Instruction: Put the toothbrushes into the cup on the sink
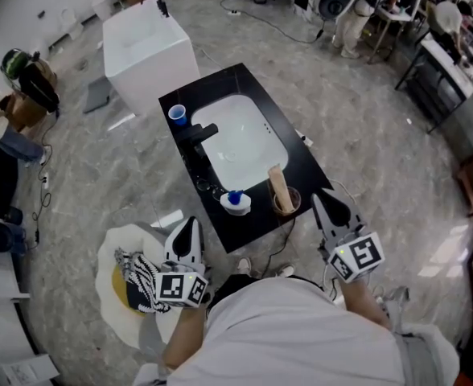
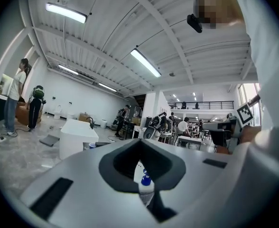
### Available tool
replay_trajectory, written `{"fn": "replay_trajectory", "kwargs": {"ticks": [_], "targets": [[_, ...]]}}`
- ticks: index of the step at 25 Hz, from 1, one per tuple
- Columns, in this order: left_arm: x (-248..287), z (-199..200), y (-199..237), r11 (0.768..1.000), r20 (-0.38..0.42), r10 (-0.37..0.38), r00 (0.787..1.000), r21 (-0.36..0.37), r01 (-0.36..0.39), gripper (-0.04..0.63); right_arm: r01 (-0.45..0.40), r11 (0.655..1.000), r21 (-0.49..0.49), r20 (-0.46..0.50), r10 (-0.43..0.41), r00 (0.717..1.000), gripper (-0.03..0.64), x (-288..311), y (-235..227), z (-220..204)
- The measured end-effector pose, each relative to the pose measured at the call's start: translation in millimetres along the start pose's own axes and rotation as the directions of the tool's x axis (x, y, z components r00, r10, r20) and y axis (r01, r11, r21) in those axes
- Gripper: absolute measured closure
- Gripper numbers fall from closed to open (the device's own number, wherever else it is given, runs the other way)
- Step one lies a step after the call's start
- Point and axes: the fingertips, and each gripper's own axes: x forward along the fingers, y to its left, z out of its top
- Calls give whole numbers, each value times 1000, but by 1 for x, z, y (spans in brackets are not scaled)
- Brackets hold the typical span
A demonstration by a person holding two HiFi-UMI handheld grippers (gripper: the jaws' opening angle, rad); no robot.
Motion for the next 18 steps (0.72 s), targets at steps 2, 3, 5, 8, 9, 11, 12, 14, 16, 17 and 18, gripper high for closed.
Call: {"fn": "replay_trajectory", "kwargs": {"ticks": [2,3,5,8,9,11,12,14,16,17,18], "targets": [[1,0,-2,1000,-7,-7,1000,1,7,592,-2,1000,-11,-10,2,1000,566,3,-1,4],[2,0,-3,1000,-9,-9,1000,-2,9,592,3,1000,-14,-14,-3,1000,566,3,-3,5],[6,-2,-2,1000,-15,-14,1000,-6,14,592,16,1000,-17,-17,-16,1000,566,4,-9,7],[11,-5,-3,1000,-29,-29,999,0,29,592,33,999,-13,-18,-33,999,566,5,-15,8],[13,-4,-4,999,-33,-34,999,-2,34,592,37,999,-10,-20,-37,999,566,5,-17,8],[16,-4,-6,999,-35,-44,998,-7,44,592,44,999,-6,-24,-44,999,566,6,-20,8],[18,-3,-7,999,-35,-48,998,-12,48,592,47,999,-5,-25,-47,999,566,6,-22,8],[24,-1,-9,998,-34,-59,998,-26,58,592,52,999,-3,-29,-52,998,566,7,-25,7],[28,2,-9,997,-29,-72,997,-25,71,592,55,998,5,-37,-55,998,566,9,-26,5],[31,4,-9,997,-23,-78,997,-19,78,592,55,998,10,-41,-54,998,566,9,-26,5],[33,5,-11,996,-18,-83,996,-16,83,592,55,998,13,-45,-54,998,566,9,-27,5]]}}
